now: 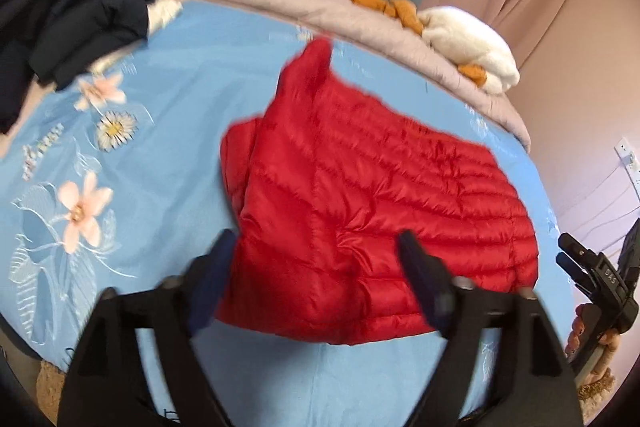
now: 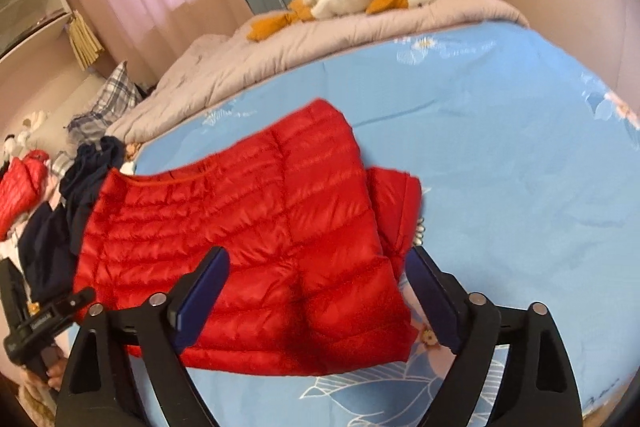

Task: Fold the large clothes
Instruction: 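Lay the folded jacket flat on the bed and open both grippers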

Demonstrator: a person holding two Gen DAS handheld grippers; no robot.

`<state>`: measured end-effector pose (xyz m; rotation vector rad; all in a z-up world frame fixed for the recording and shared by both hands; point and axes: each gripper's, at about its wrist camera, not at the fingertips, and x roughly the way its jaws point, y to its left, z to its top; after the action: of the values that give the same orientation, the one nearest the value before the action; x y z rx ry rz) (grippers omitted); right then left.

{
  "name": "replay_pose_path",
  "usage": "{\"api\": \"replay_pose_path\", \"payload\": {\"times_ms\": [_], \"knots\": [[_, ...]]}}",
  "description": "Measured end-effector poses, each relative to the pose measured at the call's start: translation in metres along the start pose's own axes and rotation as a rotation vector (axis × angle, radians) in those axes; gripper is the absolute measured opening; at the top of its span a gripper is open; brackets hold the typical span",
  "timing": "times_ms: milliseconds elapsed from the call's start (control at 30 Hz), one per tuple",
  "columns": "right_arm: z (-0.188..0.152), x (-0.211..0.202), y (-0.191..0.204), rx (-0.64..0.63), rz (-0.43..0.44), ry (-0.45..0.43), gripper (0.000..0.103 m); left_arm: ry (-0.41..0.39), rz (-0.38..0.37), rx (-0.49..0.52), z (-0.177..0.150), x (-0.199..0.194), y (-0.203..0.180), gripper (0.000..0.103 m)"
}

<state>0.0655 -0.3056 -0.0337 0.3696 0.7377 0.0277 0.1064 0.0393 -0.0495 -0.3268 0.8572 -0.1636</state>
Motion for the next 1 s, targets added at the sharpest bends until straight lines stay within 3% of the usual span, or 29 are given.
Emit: {"api": "replay_pose_path", "payload": {"times_ms": [100, 200, 367, 600, 733, 1000], "knots": [[0.002, -0.011, 0.010, -0.020, 0.007, -0.043, 0.095, -0.050, -0.021, 0.002, 0.002, -0.021, -0.004, 0.091], [0.003, -0.020, 0.020, -0.040, 0.006, -0.073, 0.101, -0.106, -0.022, 0.015, 0.004, -0.041, -0.014, 0.103], [-0.003, -0.040, 0.039, -0.094, -0.005, -0.144, 0.102, -0.192, -0.023, 0.044, -0.004, -0.071, -0.031, 0.103], [-0.028, -0.059, 0.053, -0.163, -0.003, -0.218, 0.102, -0.263, 0.059, 0.084, -0.027, -0.087, -0.045, 0.103], [-0.037, -0.062, 0.057, -0.194, -0.029, -0.229, 0.102, -0.270, 0.114, 0.113, -0.038, -0.083, -0.054, 0.103], [-0.048, -0.065, 0.073, -0.261, -0.033, -0.230, 0.102, -0.240, 0.124, 0.140, -0.052, -0.073, -0.064, 0.103]]}}
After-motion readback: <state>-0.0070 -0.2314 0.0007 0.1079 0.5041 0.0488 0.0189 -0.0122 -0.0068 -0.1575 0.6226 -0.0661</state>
